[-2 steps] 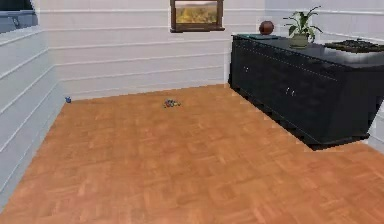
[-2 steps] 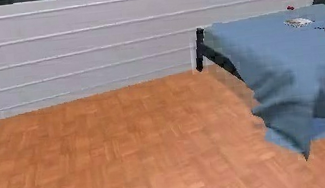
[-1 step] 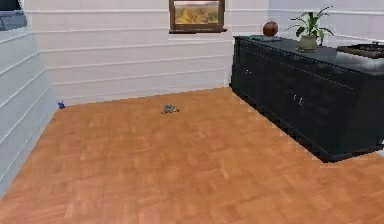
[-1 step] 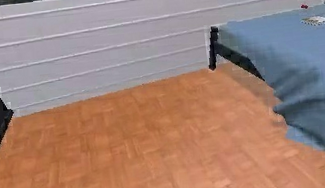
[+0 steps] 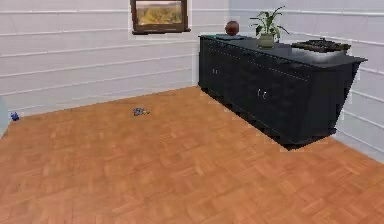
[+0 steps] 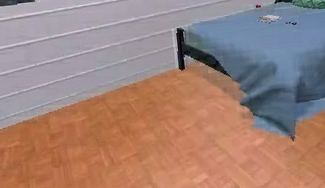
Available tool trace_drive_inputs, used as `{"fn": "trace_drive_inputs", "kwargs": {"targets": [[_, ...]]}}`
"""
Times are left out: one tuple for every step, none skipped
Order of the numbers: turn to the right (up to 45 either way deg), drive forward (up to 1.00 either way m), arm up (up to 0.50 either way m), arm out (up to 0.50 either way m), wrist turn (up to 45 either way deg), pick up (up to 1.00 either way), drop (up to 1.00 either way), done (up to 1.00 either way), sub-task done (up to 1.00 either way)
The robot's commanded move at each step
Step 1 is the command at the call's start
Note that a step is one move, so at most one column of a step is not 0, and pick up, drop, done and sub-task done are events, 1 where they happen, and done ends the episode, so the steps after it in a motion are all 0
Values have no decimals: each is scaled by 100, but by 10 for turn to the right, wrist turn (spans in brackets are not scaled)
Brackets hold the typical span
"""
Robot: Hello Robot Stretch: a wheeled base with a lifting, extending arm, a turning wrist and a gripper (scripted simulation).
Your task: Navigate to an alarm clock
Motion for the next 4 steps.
{"fn": "trace_drive_inputs", "kwargs": {"targets": [[0, 100, 0, 0, 0, 0, 0, 0, 0], [0, 100, 0, 0, 0, 0, 0, 0, 0], [30, 0, 0, 0, 0, 0, 0, 0, 0], [0, 45, 0, 0, 0, 0, 0, 0, 0]]}}
